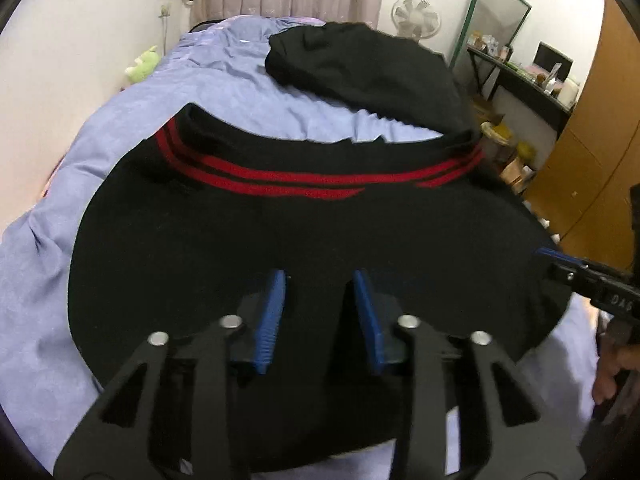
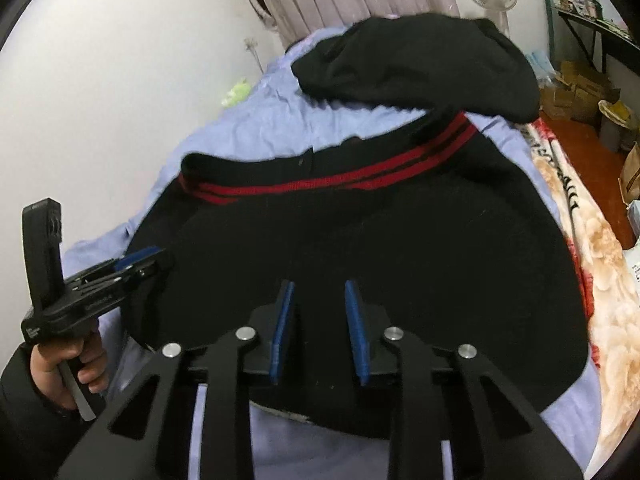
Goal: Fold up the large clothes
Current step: 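Lay the hem down on the jacket and open both tools, then press the folded jacket flat with both closed tools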
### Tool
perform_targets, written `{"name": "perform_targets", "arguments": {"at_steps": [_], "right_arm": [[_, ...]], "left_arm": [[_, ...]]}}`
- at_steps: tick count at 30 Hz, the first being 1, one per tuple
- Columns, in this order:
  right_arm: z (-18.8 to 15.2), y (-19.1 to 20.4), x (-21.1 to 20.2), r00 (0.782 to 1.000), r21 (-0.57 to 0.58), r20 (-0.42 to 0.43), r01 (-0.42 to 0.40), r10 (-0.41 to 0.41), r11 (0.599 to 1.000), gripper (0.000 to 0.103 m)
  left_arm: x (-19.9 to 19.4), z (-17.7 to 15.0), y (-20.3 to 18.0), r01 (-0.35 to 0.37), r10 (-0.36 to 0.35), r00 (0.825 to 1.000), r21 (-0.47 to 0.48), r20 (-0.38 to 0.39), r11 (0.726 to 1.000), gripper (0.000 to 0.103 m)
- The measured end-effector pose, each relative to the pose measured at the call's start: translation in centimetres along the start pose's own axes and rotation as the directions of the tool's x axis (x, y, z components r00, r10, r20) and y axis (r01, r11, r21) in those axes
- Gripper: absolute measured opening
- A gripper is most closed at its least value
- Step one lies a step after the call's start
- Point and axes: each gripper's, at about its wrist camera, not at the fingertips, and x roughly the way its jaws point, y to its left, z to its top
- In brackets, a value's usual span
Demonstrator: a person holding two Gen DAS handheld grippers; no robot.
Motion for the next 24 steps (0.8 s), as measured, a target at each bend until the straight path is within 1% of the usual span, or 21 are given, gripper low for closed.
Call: {"name": "perform_targets", "arguments": {"at_steps": [3,7,10,18,24], "right_arm": [[-0.1,0.1,1.5,0.999,-0.025,-0.030,0.010,-0.011,1.000,0.024],[-0.3,-0.1,3.1,0.997,-0.018,-0.075,0.013,-0.014,1.000,0.024],[-0.6,-0.3,3.8,0.995,-0.010,-0.099,0.014,-0.015,1.000,0.024],[-1.2,-0.7,5.2,0.991,0.021,-0.137,0.004,-0.001,1.000,0.024],[-1.1,-1.6,6.6,0.985,0.056,-0.171,-0.020,0.030,0.998,0.022]], "left_arm": [[0.8,-0.1,0.5,0.006,-0.007,1.000,-0.021,-0.020,1.000,0.034],[1.5,-0.2,-0.4,-0.039,0.040,0.999,0.017,-0.036,0.999,0.034],[2.1,-0.2,-0.7,-0.050,0.051,0.997,0.026,-0.055,0.998,0.034],[3.1,-0.3,-0.6,-0.039,0.041,0.995,0.025,-0.086,0.999,0.034],[3.8,-0.6,-0.6,-0.038,0.040,0.994,0.028,-0.100,0.999,0.035]]}}
